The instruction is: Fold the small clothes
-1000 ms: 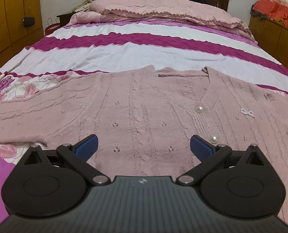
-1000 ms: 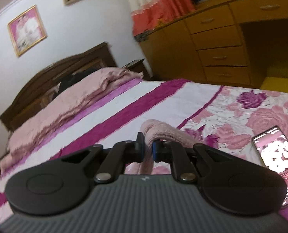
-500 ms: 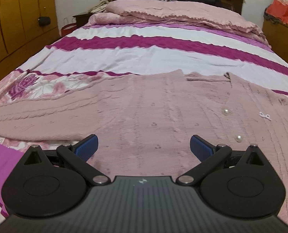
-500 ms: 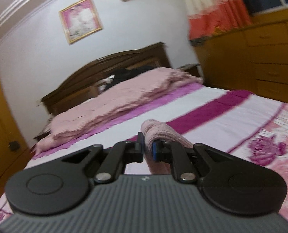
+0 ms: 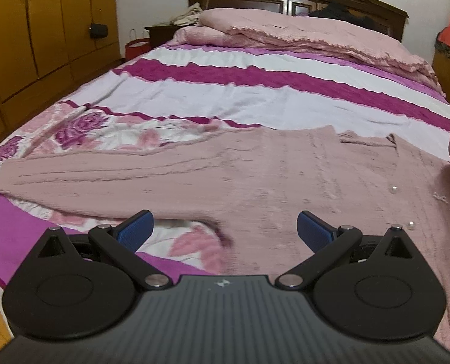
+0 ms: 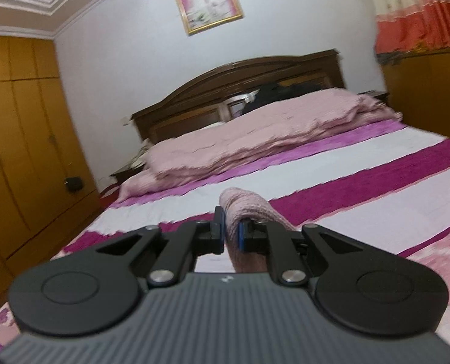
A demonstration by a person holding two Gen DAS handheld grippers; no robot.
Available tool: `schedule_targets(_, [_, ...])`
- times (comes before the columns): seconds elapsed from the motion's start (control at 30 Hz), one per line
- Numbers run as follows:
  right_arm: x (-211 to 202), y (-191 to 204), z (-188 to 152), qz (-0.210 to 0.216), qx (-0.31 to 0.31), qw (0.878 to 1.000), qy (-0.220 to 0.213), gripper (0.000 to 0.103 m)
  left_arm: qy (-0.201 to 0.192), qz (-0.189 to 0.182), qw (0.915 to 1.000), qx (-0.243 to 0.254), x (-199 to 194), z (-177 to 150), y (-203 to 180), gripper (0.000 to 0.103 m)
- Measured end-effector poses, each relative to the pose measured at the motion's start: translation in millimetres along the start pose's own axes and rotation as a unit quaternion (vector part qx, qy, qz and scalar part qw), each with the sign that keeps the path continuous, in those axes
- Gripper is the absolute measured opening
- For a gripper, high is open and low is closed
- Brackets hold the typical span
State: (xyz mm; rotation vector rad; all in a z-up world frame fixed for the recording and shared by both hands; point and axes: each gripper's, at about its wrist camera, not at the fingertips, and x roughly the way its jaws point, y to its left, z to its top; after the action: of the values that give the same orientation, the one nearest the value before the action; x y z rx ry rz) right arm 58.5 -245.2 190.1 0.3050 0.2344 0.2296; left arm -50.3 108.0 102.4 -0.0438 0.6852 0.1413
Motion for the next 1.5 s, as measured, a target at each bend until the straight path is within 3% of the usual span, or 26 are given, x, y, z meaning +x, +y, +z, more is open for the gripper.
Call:
schedule_targets(0.23, [25, 60, -63, 0.045, -0.05, 0.996, 0.062, 0.012, 0.001, 0.01, 0.9999, -0.008, 1, -7, 24, 0.103])
schedule_targets(0.47, [56, 95, -134, 0.078, -0.111, 0.978, 0.157, 0.012, 0.005, 0.008, 0.9999, -0.01, 8, -14, 35, 0.103])
schedule_targets(0.63, [71, 102, -161, 0.114, -0.094, 0.963, 0.226, 0.015, 0.01, 0.005, 0.9999, -0.013, 14, -16, 37, 0.103])
schedule_targets(0.7, [75, 107, -168, 0.107, -0.099, 0.96, 0.24, 0.02, 0.009, 0.005, 0.9998, -0.015, 15, -16, 38, 0.103])
schedule_targets(0.77, [69, 109, -170, 0.117, -0.097, 0.959, 0.238, 0.06, 0.009, 0.004, 0.9998, -0.018, 15, -15, 38, 0.103])
schedule_targets(0.83, [59, 109, -170, 0.13, -0.091, 0.961, 0.228, 0.078, 0.008, 0.003, 0.9998, -0.019, 15, -14, 38, 0.103])
schedule_targets(0.97, [43, 105, -163, 0.145, -0.098, 0.958, 0.227, 0.077, 0.005, -0.001, 0.9998, -0.018, 13, -10, 34, 0.103])
schedule_targets(1.13, [22, 83, -147, 0.134, -0.077, 0.964, 0.217, 0.077, -0.007, -0.019, 0.9998, 0.001, 9, 1, 20, 0.103])
schedule_targets(1.5, [-14, 0, -119, -0.008, -0.073, 0.982, 0.174, 0.077, -0.036, -0.079, 0.9919, 0.092, 14, 24, -54, 0.103])
